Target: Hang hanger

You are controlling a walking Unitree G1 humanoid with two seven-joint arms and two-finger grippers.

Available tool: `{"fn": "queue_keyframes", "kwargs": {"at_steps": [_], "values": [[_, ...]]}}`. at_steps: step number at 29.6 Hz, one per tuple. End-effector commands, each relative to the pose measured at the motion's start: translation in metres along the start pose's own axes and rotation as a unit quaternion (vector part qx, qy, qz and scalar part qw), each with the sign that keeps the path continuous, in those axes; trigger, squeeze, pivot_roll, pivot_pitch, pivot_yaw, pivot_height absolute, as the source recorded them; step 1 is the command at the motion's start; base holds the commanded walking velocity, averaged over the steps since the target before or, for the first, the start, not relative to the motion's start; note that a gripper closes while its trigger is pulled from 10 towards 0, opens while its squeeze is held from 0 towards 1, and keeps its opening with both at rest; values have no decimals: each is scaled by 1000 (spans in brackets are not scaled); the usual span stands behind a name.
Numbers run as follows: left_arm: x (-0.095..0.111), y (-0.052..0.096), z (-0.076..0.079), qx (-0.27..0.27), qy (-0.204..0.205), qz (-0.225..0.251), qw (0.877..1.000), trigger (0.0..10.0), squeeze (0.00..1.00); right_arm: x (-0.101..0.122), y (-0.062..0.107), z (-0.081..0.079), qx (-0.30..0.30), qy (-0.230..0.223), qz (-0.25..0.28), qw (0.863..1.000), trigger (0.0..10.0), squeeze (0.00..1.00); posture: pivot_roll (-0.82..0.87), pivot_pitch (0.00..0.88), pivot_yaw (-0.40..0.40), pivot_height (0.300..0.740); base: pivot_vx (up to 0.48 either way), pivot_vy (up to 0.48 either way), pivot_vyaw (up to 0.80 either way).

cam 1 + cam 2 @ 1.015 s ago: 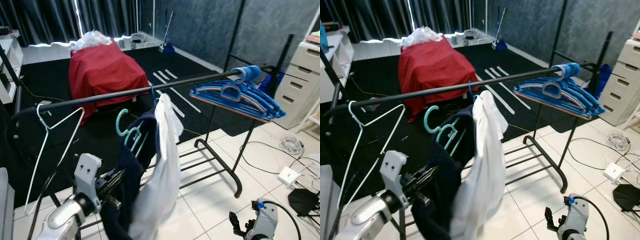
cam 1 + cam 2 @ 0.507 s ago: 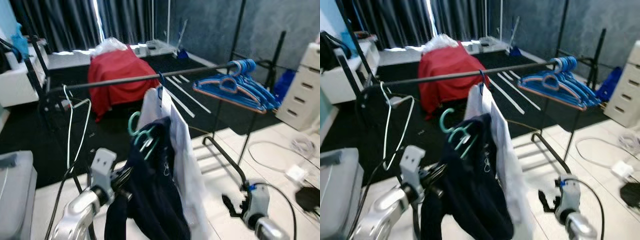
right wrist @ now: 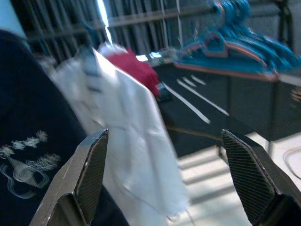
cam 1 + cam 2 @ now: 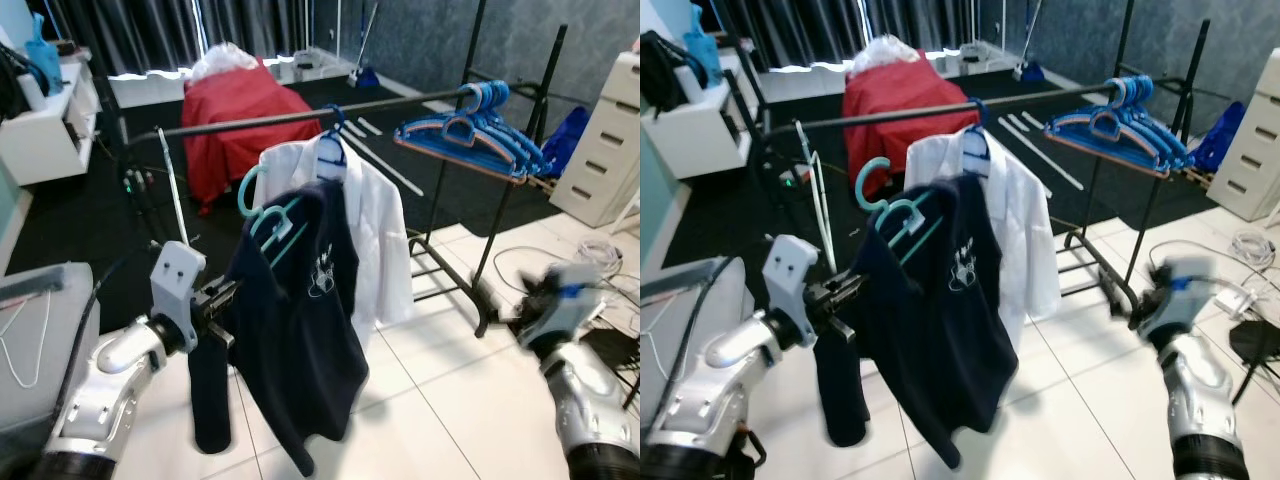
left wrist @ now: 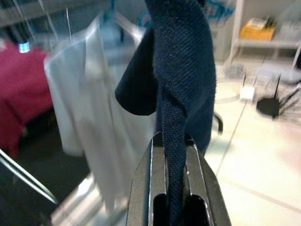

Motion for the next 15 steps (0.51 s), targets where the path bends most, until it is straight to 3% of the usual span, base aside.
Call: {"fn": "queue_keyframes", "kwargs": {"at_steps": [1,6,13,14,15], "values": [[20,0,-3,-20,-27,27,999,10000,0,3,-7,-16,19,-40,14,999,10000,0,-61,0,9,740,0,0,0],[40,-4,5,-59,-49,47,996,10000,0,12,-22,-43,47,-75,36,995,10000,0,-60,0,15,740,0,0,0],[51,-6,13,-89,-55,59,993,10000,0,16,-32,-58,53,-108,45,992,10000,0,-58,0,18,740,0,0,0],[54,-7,15,-95,-56,61,992,10000,0,18,-35,-63,59,-122,47,990,10000,0,-58,0,18,740,0,0,0],[57,-8,18,-101,-54,65,991,10000,0,14,-38,-79,95,-130,25,987,10000,0,-44,0,20,740,0,0,0]]}}
Point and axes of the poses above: a point about 5 cm out from each wrist's last joint towards the gripper, its own y axis pointing back from the gripper into the wrist, its own x axis along the axis of the wrist's last joint, z = x × y, the point moved 1 cm from there along -y, pointing out of the wrist towards the gripper, and after that the axes turned 6 degrees about -y, right-handed, at the moved point
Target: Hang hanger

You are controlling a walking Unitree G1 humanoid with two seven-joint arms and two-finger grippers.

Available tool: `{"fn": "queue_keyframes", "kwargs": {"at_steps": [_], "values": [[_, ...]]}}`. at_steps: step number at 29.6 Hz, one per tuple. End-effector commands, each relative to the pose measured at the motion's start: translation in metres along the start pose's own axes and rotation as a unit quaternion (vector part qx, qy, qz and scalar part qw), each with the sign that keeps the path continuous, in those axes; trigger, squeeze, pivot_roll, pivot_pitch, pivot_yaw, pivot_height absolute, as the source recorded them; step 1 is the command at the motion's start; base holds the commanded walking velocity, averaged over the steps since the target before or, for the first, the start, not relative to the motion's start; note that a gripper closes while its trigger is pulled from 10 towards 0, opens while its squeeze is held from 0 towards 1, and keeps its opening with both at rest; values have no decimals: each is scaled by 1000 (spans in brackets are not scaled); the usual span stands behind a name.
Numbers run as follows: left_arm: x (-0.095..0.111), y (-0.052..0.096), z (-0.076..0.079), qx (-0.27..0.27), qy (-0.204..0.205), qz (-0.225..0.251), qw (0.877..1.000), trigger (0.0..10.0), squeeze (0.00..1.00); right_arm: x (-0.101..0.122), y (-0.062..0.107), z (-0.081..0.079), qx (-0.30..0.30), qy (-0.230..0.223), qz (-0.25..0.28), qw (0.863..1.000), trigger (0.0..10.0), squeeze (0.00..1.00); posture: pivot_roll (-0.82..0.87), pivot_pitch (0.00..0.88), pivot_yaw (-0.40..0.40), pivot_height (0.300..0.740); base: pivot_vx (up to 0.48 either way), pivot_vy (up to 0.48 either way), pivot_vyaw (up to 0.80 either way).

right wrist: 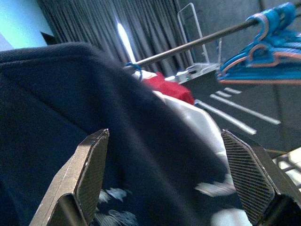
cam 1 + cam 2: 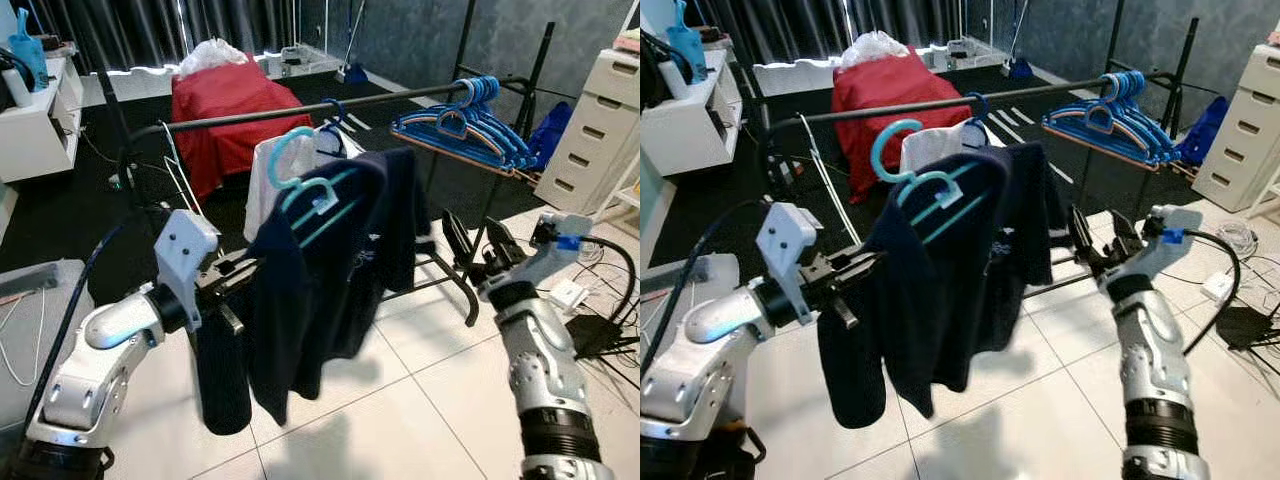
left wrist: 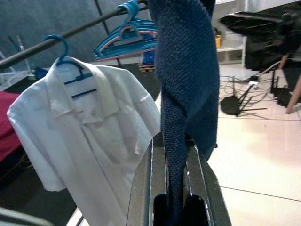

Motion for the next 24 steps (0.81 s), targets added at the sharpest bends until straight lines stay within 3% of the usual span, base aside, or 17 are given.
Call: {"fn": "queue_keyframes", "kwargs": {"at_steps": [1,2,4,9,10,11,12,13,16,24], "values": [[15,-3,0,-12,-15,24,1000,10000,0,-5,-4,-13,29,-15,-18,999,10000,0,-44,0,20,740,0,0,0],[17,-5,3,-17,-12,30,999,10000,0,-14,-6,-26,65,-10,-47,997,10000,0,-39,0,16,740,0,0,0],[19,-7,6,-21,-6,35,999,10000,0,-23,-6,-34,88,-3,-77,993,10000,0,-39,0,16,740,0,0,0],[24,-14,15,-31,4,51,998,10000,0,-42,0,-42,119,12,-147,982,10000,0,-34,0,18,740,0,0,0],[26,-18,20,-38,8,57,998,10000,0,-49,6,-48,149,17,-178,972,10000,0,-35,0,20,740,0,0,0],[26,-18,20,-38,8,57,998,10000,0,-49,6,-48,149,17,-178,972,10000,0,-35,0,20,740,0,0,0],[28,-22,24,-41,12,62,997,10000,0,-55,14,-56,186,30,-204,961,10000,0,-37,0,22,740,0,0,0],[28,-22,24,-41,12,62,997,10000,0,-55,14,-56,186,30,-204,961,10000,0,-37,0,22,740,0,0,0],[30,-29,29,-46,17,67,997,10000,0,-57,30,-63,228,44,-236,944,10000,0,-42,0,28,740,0,0,0],[30,-32,29,-47,19,64,997,10000,0,-47,34,-58,209,65,-237,946,10000,0,-52,0,36,740,0,0,0]]}}
Point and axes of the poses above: a point about 5 cm out from each wrist's last joint towards the gripper, its own y axis pointing back from the gripper into the wrist, its own x axis along the axis of the wrist's last joint, z = x × y, the point moved 1 cm from there along -y, pointing out of the wrist towards the gripper, and after that the axes turned 6 degrees about -y, right-handed, at the moved point
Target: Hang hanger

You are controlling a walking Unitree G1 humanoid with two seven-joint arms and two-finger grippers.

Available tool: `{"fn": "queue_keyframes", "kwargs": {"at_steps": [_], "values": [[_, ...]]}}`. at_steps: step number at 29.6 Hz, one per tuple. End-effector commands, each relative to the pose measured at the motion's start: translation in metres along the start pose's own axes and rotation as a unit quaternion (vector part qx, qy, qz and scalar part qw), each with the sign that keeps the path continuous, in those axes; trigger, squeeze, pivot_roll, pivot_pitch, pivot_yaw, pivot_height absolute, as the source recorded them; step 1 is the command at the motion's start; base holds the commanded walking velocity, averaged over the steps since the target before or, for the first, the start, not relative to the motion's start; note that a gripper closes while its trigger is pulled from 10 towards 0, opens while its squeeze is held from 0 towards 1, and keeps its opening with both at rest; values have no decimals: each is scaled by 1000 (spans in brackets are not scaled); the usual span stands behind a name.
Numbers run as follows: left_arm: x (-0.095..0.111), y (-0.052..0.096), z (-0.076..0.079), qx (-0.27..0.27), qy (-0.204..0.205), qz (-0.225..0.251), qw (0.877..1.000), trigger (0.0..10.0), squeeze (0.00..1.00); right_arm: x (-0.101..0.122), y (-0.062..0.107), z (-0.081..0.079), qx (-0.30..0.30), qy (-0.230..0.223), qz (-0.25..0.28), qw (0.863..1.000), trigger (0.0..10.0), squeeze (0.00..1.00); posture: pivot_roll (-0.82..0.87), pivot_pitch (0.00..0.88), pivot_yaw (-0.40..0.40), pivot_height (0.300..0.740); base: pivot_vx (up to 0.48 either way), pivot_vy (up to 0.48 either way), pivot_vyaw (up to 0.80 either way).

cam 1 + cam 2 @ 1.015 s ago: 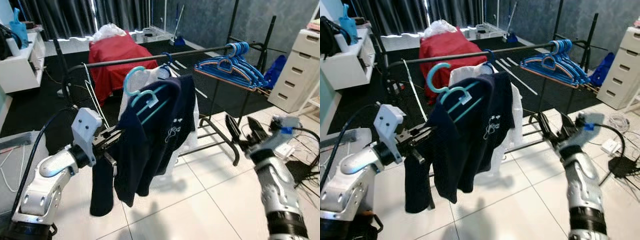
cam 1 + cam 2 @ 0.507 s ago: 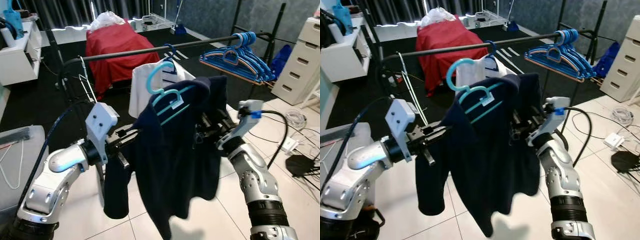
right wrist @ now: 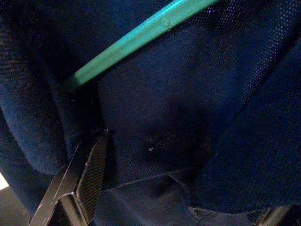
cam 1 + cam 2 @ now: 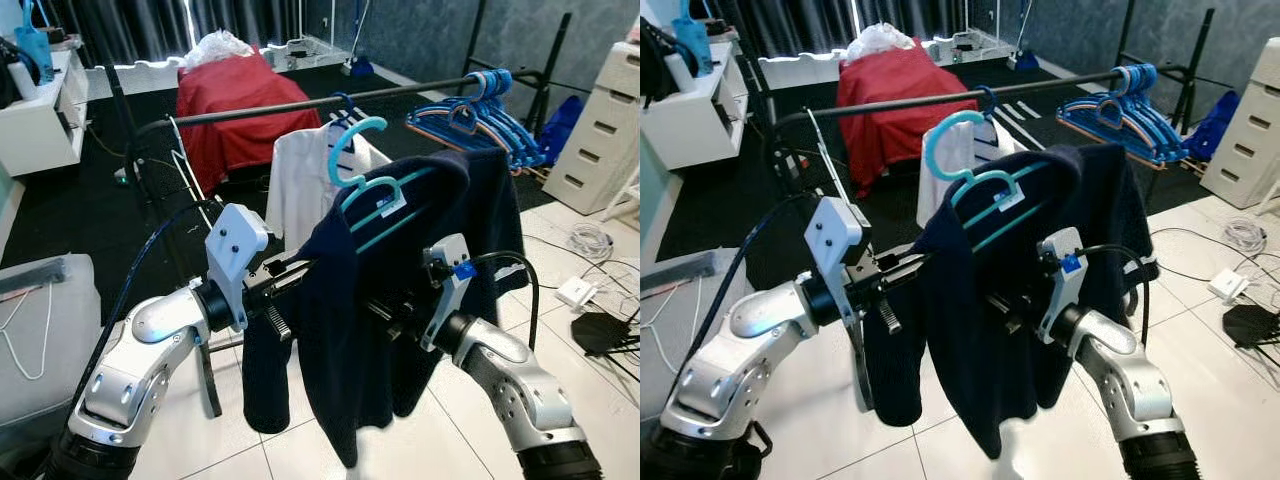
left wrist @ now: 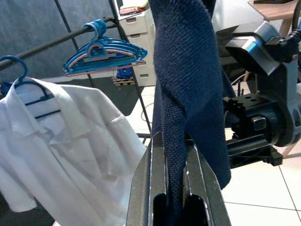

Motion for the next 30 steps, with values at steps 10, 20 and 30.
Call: {"fn": "queue_keyframes", "kwargs": {"at_steps": [10,20,30], "values": [[8,-3,0,2,-2,16,1000,10000,0,33,0,21,-112,-6,84,990,0,0,-48,0,32,740,0,0,0],[-25,17,-23,66,-29,-86,994,10000,0,42,15,29,-150,26,75,985,0,0,-52,0,31,740,0,0,0],[-40,58,-47,79,-96,-176,977,10000,0,94,64,74,-292,90,114,945,0,0,-59,0,26,740,0,0,0]]}}
Point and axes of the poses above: a point about 5 cm out from each wrist's last joint towards the gripper, its own y axis pointing back from the gripper into the wrist, its own x axis along the axis of the wrist's last joint, z = x × y, the point moved 1 cm from there along -y, pointing out of the wrist towards the gripper, and after that the axes turned 6 degrees about -y, right-handed, at the moved point
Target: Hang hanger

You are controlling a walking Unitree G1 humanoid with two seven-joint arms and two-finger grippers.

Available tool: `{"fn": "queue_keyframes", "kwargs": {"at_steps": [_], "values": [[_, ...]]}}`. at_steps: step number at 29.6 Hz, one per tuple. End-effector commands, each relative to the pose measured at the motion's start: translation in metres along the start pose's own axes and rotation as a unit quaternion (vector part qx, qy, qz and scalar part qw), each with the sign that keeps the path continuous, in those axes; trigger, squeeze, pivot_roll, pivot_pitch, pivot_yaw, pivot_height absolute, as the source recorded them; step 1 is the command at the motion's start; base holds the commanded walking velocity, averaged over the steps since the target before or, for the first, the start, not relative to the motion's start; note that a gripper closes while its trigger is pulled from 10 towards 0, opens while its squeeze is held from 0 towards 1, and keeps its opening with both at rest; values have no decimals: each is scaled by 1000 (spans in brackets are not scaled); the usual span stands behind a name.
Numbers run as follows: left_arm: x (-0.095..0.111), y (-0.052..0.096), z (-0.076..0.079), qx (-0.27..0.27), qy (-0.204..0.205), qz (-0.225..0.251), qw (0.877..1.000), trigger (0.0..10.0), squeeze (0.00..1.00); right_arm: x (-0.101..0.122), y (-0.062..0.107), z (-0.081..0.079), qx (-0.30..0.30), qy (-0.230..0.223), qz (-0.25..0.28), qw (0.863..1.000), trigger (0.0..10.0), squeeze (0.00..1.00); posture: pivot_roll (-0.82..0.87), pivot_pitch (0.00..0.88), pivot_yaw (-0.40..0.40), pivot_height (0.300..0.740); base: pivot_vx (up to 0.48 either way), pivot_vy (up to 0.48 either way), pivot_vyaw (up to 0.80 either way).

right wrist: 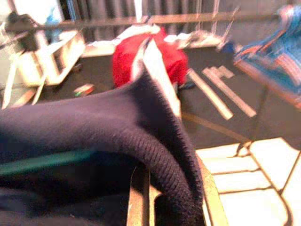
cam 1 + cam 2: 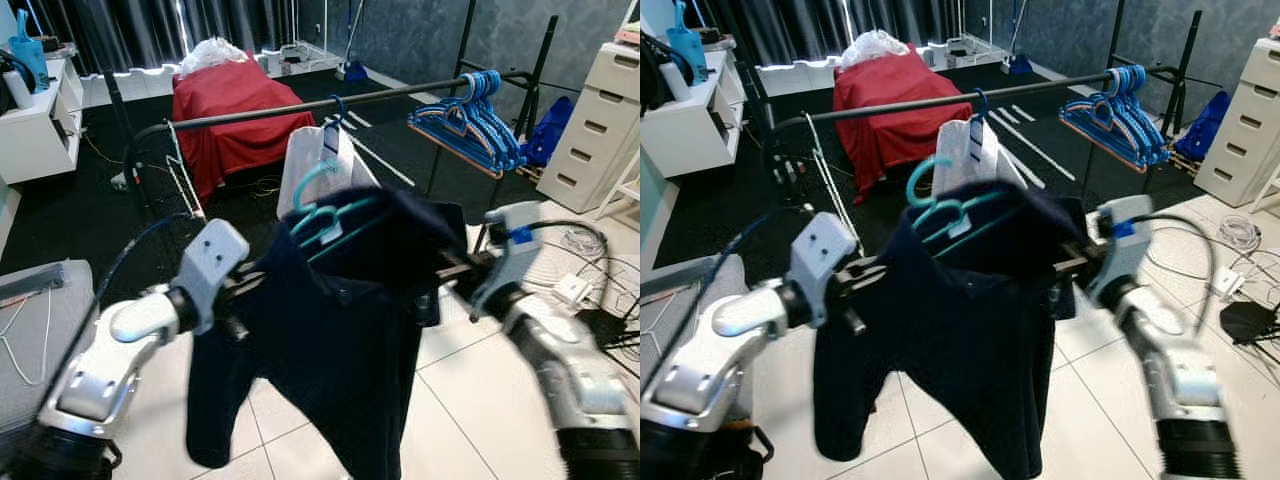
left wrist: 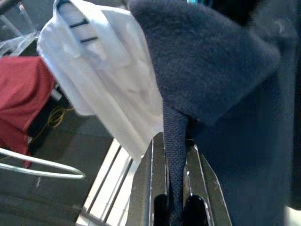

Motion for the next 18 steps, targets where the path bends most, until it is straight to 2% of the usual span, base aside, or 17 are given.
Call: {"fn": "queue_keyframes", "kwargs": {"at_steps": [1,3,4,6,12,14,15,18], "values": [[-2,12,-13,22,-7,-8,1000,10000,0,10,5,18,-52,5,17,998,0,0,-59,0,26,740,0,0,0],[15,22,-13,-5,4,54,999,10000,0,17,9,41,-119,7,27,992,0,0,-57,0,20,740,0,0,0],[15,22,-13,-5,4,54,999,10000,0,17,9,41,-119,7,27,992,0,0,-57,0,20,740,0,0,0],[25,31,-13,-29,2,88,996,10000,0,23,13,54,-160,1,38,986,0,0,-57,0,18,740,0,0,0],[19,41,-11,-64,-8,79,995,10000,0,24,17,63,-185,-8,43,982,0,0,-60,0,15,740,0,0,0],[13,46,-5,-105,-21,67,992,10000,0,24,19,70,-206,-20,43,977,78,0,-65,0,16,740,0,0,0],[14,48,-1,-126,-22,71,989,10000,0,22,20,72,-213,-28,40,976,39,0,-66,0,16,740,0,0,0],[17,48,1,-138,-18,86,987,10000,0,20,19,72,-215,-35,35,975,118,0,-66,0,15,740,0,0,0]]}}
Point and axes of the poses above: a point about 5 cm out from each wrist's last joint towards the gripper, its own y axis pointing back from the gripper into the wrist, its own x axis along the axis of the wrist's last joint, z = x × y, the point moved 1 cm from there along -y, pointing out of the wrist towards the gripper, and after that the axes turned 6 degrees about -y, right-handed, at the moved point
